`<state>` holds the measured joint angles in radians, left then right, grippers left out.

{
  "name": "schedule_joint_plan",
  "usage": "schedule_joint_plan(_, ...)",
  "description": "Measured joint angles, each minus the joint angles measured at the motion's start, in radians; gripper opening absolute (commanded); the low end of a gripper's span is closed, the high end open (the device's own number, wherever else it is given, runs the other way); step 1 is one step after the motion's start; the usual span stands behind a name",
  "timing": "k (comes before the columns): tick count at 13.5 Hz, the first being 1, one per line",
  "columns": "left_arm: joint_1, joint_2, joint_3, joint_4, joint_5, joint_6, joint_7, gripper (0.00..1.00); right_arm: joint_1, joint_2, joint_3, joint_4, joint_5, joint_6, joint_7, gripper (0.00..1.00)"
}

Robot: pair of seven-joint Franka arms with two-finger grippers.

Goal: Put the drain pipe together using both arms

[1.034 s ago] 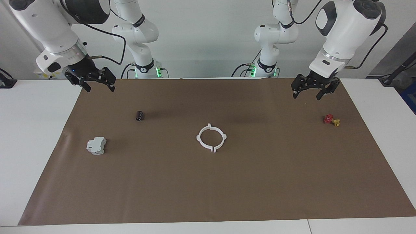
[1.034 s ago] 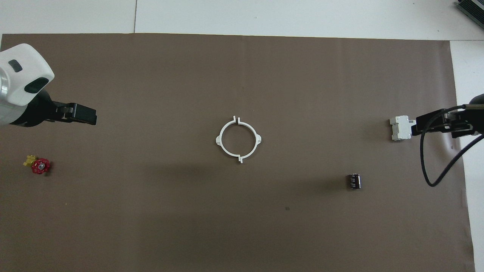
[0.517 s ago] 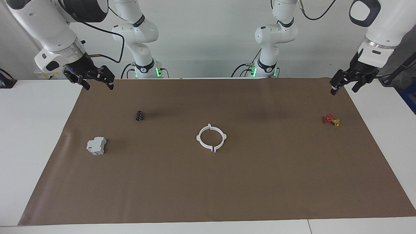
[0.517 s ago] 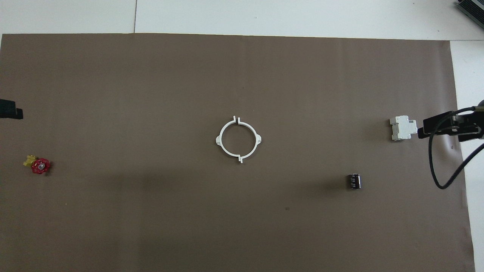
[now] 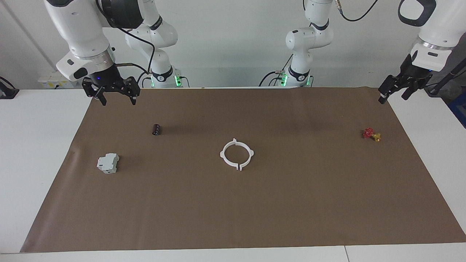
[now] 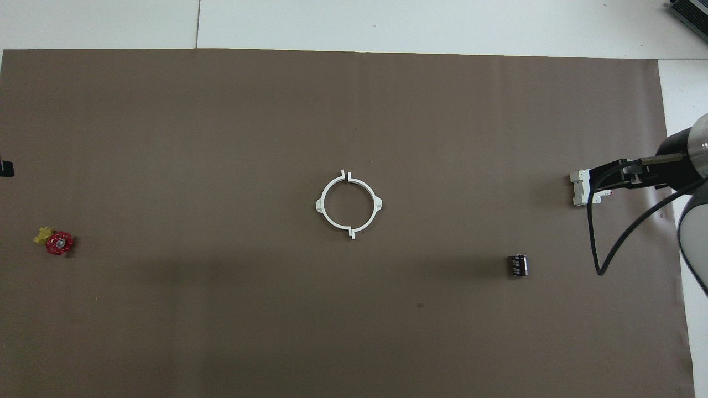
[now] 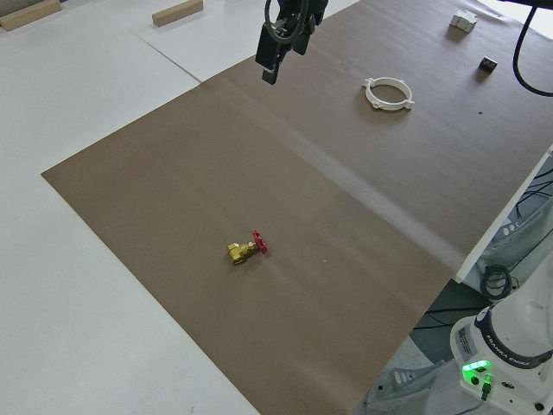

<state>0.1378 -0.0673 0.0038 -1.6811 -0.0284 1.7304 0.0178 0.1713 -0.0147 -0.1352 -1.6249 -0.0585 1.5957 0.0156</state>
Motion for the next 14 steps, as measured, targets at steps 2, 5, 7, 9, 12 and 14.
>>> schedule_joint_plan(2, 0.001, 0.0, 0.01, 0.0, 0.002, 0.0, -0.003, 1.0, -0.021, 0.0, -0.006, 0.0, 0.004, -0.008, 0.0, 1.0)
schedule_joint_plan(5, 0.042, 0.0, 0.048, 0.0, 0.004, -0.002, -0.001, 1.0, -0.112, 0.0, 0.053, 0.0, 0.014, -0.045, 0.0, 1.0)
schedule_joint_plan(7, 0.057, -0.001, 0.051, 0.0, 0.004, -0.011, 0.0, 1.0, -0.151, 0.0, 0.113, 0.002, 0.014, -0.056, 0.004, 1.0)
schedule_joint_plan(9, 0.053, -0.001, 0.043, 0.0, 0.004, -0.016, 0.0, 1.0, -0.109, 0.0, 0.109, 0.004, 0.013, -0.059, 0.041, 1.0)
schedule_joint_plan(12, 0.052, -0.001, 0.037, 0.0, 0.004, -0.017, 0.0, 1.0, -0.071, 0.0, 0.085, 0.004, 0.005, -0.06, 0.05, 1.0)
schedule_joint_plan(14, 0.052, -0.001, 0.037, 0.0, 0.004, -0.017, 0.0, 1.0, -0.059, 0.0, 0.081, 0.004, -0.002, -0.06, 0.051, 1.0)
